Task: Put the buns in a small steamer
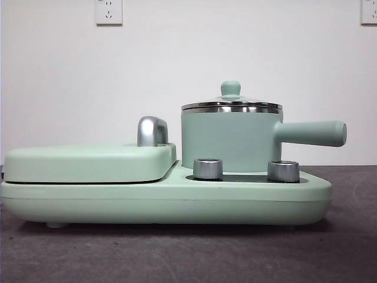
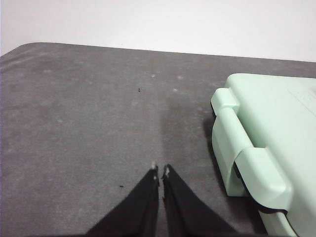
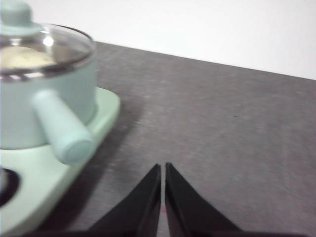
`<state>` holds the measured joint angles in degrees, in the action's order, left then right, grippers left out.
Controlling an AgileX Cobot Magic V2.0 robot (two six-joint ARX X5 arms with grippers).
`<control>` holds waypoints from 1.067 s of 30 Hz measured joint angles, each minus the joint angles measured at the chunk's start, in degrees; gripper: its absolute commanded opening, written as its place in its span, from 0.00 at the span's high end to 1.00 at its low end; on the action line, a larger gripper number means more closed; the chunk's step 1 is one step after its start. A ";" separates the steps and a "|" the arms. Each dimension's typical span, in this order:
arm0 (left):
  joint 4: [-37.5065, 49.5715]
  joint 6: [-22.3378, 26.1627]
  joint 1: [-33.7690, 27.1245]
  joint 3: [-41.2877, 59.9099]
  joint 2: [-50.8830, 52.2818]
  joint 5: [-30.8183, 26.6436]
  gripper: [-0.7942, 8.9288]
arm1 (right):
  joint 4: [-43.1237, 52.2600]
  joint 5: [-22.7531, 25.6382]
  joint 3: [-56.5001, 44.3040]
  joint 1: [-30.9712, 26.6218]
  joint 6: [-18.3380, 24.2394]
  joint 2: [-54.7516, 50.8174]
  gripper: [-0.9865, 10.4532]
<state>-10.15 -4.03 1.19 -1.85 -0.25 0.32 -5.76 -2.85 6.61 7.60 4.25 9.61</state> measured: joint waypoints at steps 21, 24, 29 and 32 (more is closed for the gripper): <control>0.02 -0.02 0.00 0.00 0.00 0.00 0.90 | 0.07 -0.09 -5.68 -3.96 -0.15 -9.35 0.90; 0.04 -0.02 0.00 0.00 0.00 0.00 0.90 | 0.07 -0.09 -5.68 -3.96 -0.15 -9.35 0.90; 0.02 -0.02 0.00 0.00 0.00 0.00 0.90 | 0.07 -0.09 -5.68 -3.98 -0.15 -9.35 0.90; 0.02 -0.02 0.00 0.00 0.00 -0.02 0.90 | 0.07 -0.09 -5.68 -3.96 -0.15 -9.35 0.90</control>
<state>-10.13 -4.05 1.19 -1.85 -0.25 0.30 -5.69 -2.94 0.93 3.64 4.10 0.25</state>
